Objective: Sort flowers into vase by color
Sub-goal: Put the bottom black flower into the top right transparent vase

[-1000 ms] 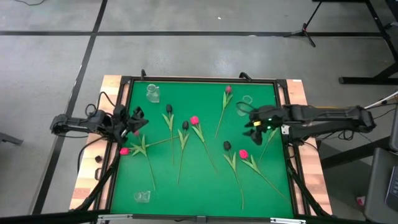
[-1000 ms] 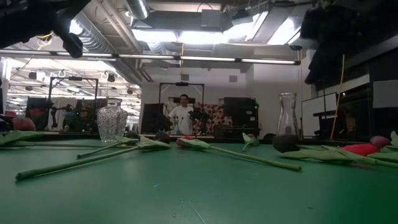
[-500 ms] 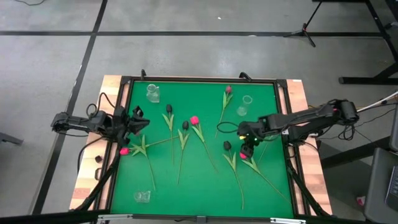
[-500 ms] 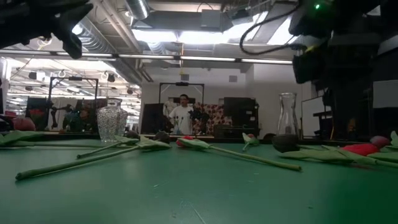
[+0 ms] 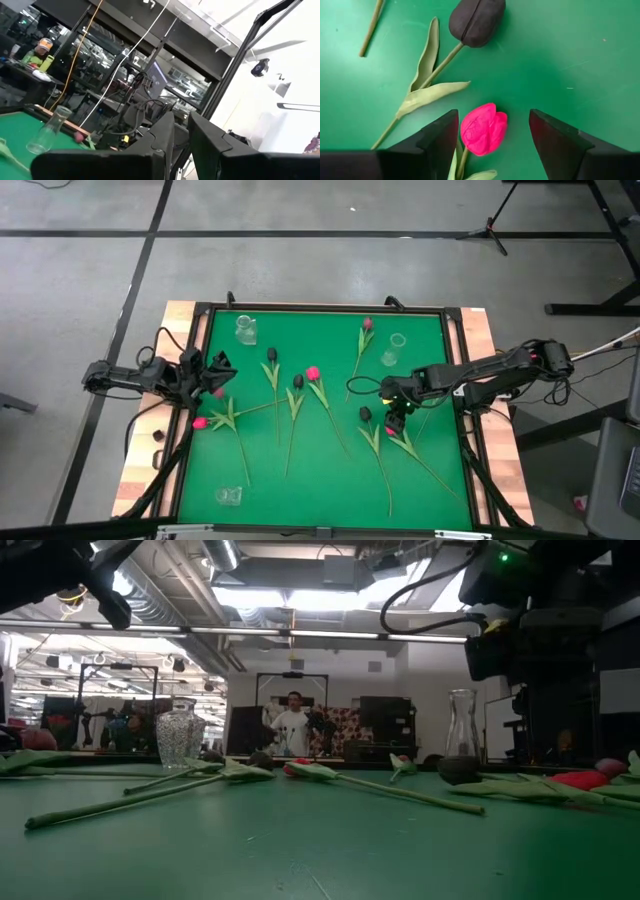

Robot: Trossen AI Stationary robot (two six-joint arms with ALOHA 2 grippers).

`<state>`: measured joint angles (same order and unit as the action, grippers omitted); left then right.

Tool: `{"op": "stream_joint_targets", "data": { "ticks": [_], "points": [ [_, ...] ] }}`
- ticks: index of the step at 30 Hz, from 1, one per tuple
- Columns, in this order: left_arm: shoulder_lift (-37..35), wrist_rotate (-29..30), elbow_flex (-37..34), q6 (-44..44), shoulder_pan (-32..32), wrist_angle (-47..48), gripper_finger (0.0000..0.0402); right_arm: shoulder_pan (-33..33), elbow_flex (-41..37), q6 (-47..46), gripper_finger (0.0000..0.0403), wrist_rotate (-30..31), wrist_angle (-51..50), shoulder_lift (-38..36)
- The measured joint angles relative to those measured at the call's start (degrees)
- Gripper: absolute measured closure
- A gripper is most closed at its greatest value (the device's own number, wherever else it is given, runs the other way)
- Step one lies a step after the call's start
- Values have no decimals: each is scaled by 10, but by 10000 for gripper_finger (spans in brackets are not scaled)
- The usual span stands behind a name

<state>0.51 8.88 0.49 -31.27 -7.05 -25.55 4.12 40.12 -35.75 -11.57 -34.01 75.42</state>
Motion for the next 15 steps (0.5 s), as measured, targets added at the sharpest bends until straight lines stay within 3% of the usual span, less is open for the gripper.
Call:
{"op": "stream_joint_targets", "data": {
  "ticks": [6, 15],
  "points": [
    [0, 4, 6, 11, 0, 0, 347, 0, 0, -4, 159, -5, 0, 0],
    [67, -84, 70, 91, -2, 6, 316, 0, 0, -29, 159, -101, -1, 0]
  ]
}}
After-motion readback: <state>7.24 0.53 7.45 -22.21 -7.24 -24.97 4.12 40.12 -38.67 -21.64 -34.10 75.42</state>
